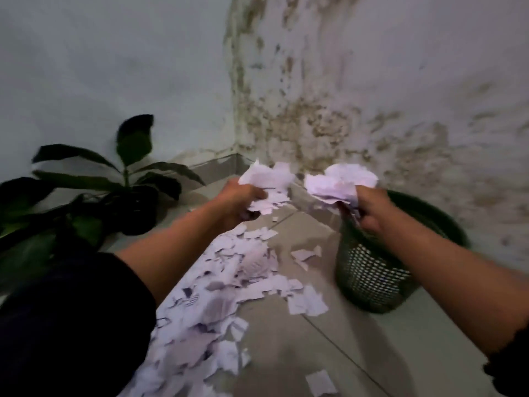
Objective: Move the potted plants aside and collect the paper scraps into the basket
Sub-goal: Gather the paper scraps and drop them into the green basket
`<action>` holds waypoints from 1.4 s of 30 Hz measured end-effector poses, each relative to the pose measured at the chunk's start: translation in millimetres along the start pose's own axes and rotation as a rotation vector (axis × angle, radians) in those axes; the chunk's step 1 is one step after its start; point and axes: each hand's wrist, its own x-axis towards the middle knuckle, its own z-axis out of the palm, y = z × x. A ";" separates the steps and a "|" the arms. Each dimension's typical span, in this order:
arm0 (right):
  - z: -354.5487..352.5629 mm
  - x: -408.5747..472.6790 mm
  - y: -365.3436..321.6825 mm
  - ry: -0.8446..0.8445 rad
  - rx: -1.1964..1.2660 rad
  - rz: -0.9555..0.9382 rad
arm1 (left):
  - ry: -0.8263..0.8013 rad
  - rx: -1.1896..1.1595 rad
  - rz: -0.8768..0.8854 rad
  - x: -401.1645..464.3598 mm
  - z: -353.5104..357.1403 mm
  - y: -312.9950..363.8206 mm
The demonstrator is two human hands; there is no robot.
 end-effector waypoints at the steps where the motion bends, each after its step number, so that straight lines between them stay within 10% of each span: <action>1: -28.1 7.5 -5.9 0.034 -0.014 0.012 | -0.036 -0.028 0.002 3.6 26.2 4.3; 5: -96.7 0.4 -6.1 0.346 -0.420 0.144 | -0.114 -0.082 -0.066 15.2 112.8 -0.3; 10: -115.2 -4.1 14.0 0.229 -0.762 0.441 | -0.164 0.017 -0.150 26.9 181.0 -19.3; 26: -125.4 7.1 2.5 0.771 -0.527 0.191 | -0.173 0.403 -0.137 42.1 246.7 -24.4; 36: -63.1 -11.0 2.9 0.583 -0.903 -0.207 | 0.018 0.275 0.130 38.9 206.3 -28.9; 42: -8.4 -64.2 40.1 0.186 -1.266 -0.921 | 0.085 0.387 0.215 5.2 118.2 -73.7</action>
